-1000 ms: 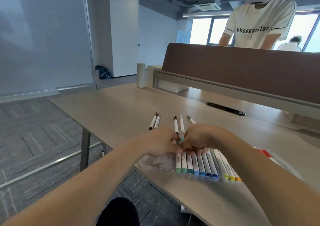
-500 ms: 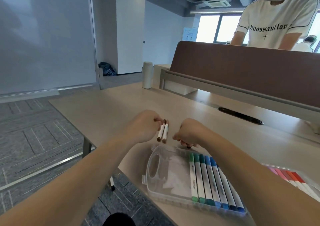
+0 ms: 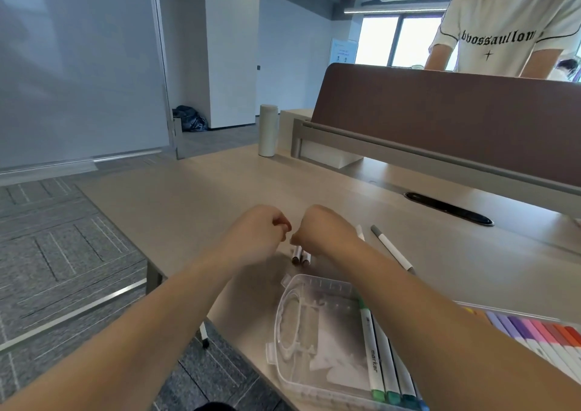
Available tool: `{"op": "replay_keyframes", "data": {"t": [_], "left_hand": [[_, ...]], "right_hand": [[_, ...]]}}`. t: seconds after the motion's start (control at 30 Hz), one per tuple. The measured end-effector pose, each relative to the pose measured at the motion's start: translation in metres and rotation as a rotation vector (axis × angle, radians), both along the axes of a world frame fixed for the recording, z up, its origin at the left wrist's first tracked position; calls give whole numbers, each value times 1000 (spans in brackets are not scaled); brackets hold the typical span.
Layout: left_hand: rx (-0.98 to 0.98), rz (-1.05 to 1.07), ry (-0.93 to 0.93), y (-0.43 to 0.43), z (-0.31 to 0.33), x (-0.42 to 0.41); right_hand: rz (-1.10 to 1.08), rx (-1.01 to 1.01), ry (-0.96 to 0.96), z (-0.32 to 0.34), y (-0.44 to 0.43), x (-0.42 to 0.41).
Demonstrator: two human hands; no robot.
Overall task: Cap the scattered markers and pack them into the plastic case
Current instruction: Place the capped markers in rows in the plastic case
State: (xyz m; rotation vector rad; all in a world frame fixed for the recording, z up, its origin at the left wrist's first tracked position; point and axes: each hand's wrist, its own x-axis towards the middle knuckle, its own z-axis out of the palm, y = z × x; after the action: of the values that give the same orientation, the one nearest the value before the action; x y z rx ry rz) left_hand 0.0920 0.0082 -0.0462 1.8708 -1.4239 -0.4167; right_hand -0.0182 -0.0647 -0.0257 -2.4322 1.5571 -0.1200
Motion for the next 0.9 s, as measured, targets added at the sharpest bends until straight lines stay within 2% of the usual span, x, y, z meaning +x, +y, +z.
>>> {"op": "replay_keyframes", "data": {"t": [0.2,0.4,0.63,0.9], "left_hand": [[9,26,-2,5,-2,5],[-12,45,-28,21,1,-9],[6,-47,-101,45,4,-54],[100,-277,-238,68,9,-104]], "right_hand": [[-5,12,126,3,1,8],[51,40,-13,15,14,-14],[43,333,-93,42,55,-85],[4,506,-96,32,94,-133]]}}
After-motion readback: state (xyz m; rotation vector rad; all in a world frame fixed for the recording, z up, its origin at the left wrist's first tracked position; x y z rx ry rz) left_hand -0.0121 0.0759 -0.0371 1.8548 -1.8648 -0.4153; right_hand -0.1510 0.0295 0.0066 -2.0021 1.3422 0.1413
